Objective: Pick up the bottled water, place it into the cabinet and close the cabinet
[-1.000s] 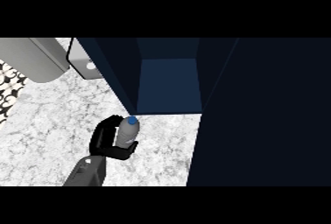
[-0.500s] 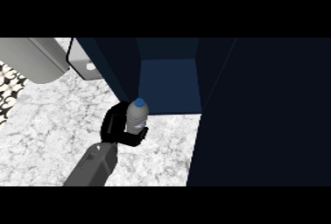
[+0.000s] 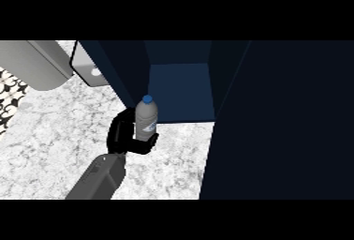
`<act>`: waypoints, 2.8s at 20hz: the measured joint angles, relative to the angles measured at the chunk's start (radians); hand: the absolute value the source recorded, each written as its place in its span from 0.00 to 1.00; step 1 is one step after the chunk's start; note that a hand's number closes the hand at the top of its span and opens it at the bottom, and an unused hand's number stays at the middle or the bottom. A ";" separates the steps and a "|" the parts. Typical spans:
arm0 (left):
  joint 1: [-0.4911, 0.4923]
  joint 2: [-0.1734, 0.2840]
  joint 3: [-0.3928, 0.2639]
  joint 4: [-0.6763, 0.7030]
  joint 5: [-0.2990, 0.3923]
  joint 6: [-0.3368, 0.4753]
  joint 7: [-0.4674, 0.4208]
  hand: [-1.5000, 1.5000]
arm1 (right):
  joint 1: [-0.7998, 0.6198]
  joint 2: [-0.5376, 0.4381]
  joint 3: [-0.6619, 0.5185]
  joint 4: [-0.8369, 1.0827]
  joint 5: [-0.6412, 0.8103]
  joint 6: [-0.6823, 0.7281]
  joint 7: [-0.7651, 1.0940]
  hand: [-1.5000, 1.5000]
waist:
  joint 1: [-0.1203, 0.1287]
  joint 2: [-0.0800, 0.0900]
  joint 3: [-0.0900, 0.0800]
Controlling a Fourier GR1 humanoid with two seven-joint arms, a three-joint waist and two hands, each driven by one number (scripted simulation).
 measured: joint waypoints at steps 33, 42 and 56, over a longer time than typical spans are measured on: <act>0.060 0.075 -0.141 -0.149 0.066 0.557 0.030 1.00 | -0.055 -0.103 -0.240 0.154 -0.428 0.189 -0.040 0.00 | -0.080 0.000 0.012; 0.071 0.079 -0.145 -0.168 0.071 0.634 0.014 1.00 | -0.073 -0.122 -0.263 0.190 -0.467 0.218 -0.049 0.00 | -0.100 0.007 0.013; 0.097 0.080 -0.131 -0.216 0.117 0.686 0.012 0.00 | -0.106 -0.146 -0.277 0.228 -0.497 0.239 -0.051 0.00 | -0.131 0.019 0.014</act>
